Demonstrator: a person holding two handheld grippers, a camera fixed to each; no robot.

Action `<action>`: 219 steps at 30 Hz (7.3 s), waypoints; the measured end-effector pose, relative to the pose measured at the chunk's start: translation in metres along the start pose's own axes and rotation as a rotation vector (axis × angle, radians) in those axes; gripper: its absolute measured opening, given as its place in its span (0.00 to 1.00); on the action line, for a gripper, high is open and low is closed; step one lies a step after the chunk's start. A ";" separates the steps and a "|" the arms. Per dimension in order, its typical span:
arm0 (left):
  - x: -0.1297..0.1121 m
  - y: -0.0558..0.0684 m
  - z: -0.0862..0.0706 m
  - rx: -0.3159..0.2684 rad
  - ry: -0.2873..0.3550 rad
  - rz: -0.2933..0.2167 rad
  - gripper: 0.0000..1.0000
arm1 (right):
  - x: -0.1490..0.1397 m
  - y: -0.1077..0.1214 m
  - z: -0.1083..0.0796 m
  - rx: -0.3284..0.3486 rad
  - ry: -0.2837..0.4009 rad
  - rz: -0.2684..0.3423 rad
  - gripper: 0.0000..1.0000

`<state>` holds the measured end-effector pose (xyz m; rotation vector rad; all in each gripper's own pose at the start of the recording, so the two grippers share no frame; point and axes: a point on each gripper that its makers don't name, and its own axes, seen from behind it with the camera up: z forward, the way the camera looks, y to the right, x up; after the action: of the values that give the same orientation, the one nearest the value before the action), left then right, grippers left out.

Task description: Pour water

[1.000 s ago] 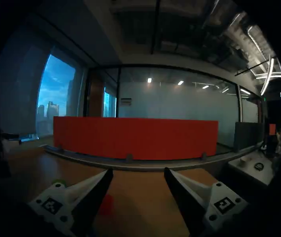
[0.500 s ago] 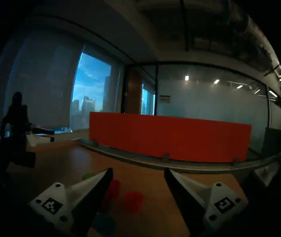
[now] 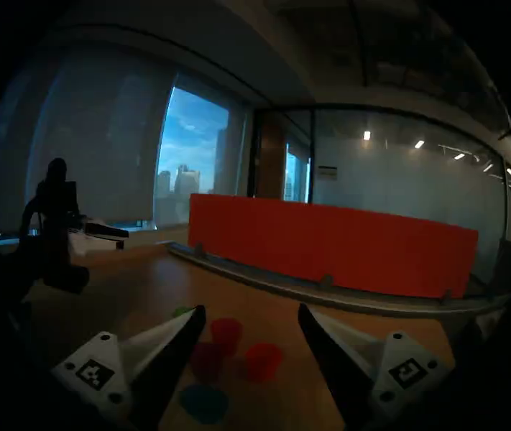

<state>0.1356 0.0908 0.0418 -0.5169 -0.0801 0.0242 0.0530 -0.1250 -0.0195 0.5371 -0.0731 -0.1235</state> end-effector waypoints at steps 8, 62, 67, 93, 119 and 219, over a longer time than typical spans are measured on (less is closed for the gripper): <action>-0.014 0.007 0.010 -0.068 -0.050 0.000 0.99 | -0.021 -0.021 -0.001 0.095 -0.080 -0.034 1.00; -0.170 0.038 0.081 -0.273 -0.430 0.119 1.00 | -0.214 -0.060 -0.003 0.306 -0.498 -0.073 0.97; -0.174 0.035 0.087 -0.272 -0.443 0.122 1.00 | -0.222 -0.062 0.005 0.318 -0.509 -0.075 0.97; -0.201 0.029 0.141 -0.286 -0.524 0.144 0.99 | -0.248 -0.071 0.035 0.357 -0.520 -0.050 0.95; -0.198 0.033 0.165 -0.272 -0.530 0.133 0.87 | -0.250 -0.070 0.037 0.365 -0.517 -0.052 0.94; -0.027 0.103 0.041 -0.345 0.018 0.008 0.85 | -0.062 -0.069 0.038 0.272 -0.065 0.003 0.89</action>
<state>0.1046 0.1992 0.0241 -0.8622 -0.0645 0.0136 -0.0186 -0.1947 -0.0253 0.8046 -0.1555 -0.1293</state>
